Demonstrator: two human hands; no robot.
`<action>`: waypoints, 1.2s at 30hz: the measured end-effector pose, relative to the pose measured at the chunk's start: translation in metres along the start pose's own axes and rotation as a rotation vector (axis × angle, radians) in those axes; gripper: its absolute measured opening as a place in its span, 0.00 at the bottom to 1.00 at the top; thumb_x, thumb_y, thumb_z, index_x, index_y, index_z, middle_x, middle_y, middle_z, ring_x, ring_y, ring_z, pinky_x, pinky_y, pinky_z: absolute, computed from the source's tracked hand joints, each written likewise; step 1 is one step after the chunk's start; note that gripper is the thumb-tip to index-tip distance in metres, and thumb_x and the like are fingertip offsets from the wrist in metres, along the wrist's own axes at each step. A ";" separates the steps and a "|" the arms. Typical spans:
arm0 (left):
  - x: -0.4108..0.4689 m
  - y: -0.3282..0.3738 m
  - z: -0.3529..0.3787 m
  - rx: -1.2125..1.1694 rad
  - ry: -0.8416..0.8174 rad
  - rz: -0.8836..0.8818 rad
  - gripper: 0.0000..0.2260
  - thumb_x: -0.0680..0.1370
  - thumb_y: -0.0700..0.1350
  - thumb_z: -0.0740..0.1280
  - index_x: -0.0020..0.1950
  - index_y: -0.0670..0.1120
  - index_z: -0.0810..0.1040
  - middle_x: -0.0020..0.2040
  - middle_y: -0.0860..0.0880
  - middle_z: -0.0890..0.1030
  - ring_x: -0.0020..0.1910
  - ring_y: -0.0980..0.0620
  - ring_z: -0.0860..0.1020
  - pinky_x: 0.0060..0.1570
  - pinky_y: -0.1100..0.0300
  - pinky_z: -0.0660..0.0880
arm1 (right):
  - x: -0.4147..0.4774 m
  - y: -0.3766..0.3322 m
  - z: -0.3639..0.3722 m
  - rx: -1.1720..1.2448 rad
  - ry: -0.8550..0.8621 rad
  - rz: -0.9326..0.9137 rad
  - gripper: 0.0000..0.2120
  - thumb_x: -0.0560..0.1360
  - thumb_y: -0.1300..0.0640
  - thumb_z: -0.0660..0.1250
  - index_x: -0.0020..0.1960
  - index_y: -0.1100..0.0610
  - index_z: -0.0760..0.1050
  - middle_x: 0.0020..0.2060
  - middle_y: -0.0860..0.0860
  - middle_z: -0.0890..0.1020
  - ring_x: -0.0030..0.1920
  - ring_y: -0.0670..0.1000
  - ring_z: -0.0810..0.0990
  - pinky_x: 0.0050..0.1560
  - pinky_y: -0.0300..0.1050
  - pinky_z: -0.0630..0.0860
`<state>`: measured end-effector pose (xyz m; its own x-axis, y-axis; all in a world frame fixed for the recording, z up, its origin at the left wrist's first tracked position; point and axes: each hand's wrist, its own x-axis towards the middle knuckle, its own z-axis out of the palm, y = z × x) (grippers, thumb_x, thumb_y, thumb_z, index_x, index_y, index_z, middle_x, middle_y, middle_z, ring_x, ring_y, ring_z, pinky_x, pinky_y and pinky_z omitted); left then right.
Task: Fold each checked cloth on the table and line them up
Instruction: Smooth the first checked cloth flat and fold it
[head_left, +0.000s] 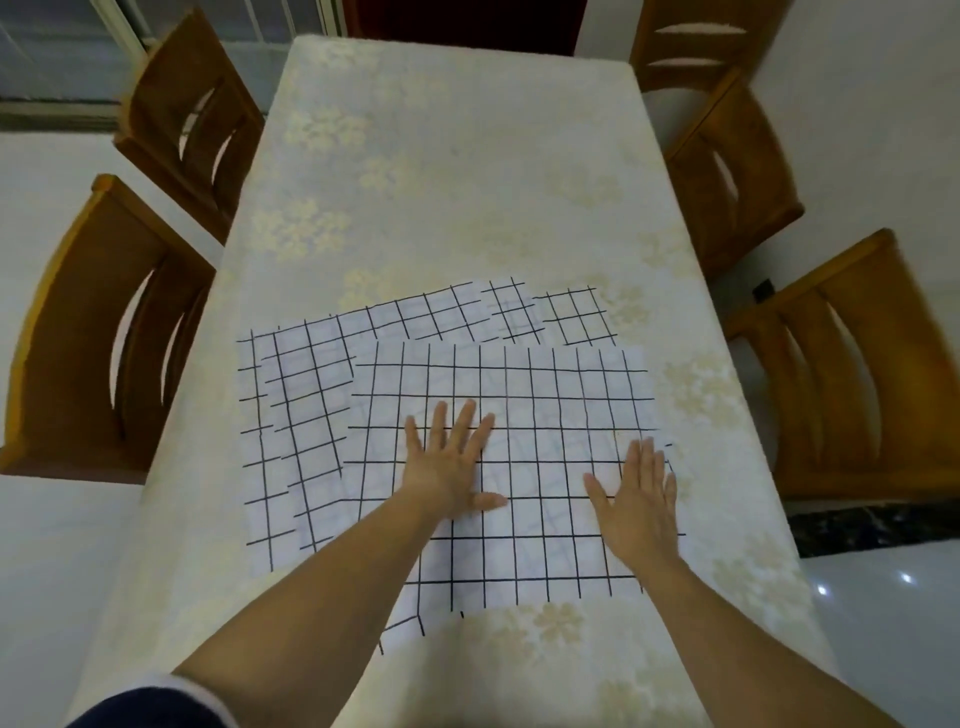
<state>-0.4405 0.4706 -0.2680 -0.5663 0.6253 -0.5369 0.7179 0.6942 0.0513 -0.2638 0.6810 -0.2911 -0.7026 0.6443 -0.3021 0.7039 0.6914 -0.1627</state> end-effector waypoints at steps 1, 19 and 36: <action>0.000 0.004 -0.005 -0.001 0.007 -0.009 0.51 0.73 0.77 0.56 0.79 0.53 0.28 0.79 0.46 0.29 0.78 0.35 0.32 0.72 0.27 0.38 | -0.003 0.005 -0.004 0.068 0.039 0.072 0.43 0.79 0.32 0.51 0.81 0.60 0.42 0.80 0.55 0.44 0.80 0.55 0.43 0.79 0.52 0.44; 0.006 0.030 -0.023 -0.141 -0.168 -0.087 0.68 0.63 0.71 0.76 0.77 0.53 0.25 0.77 0.45 0.24 0.78 0.37 0.30 0.73 0.27 0.43 | -0.030 0.011 -0.079 0.610 0.151 0.325 0.12 0.80 0.59 0.65 0.59 0.63 0.81 0.45 0.57 0.84 0.41 0.52 0.76 0.47 0.40 0.71; -0.009 -0.020 -0.018 -0.419 0.350 -0.085 0.41 0.77 0.72 0.55 0.83 0.53 0.46 0.83 0.48 0.40 0.81 0.45 0.37 0.78 0.41 0.37 | -0.049 -0.130 -0.100 0.753 -0.103 -0.221 0.26 0.80 0.60 0.63 0.77 0.55 0.63 0.32 0.50 0.72 0.34 0.44 0.73 0.48 0.36 0.76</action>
<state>-0.4567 0.4570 -0.2492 -0.7675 0.5922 -0.2455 0.4816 0.7854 0.3889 -0.3312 0.5928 -0.1612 -0.8469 0.4593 -0.2680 0.4561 0.3684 -0.8101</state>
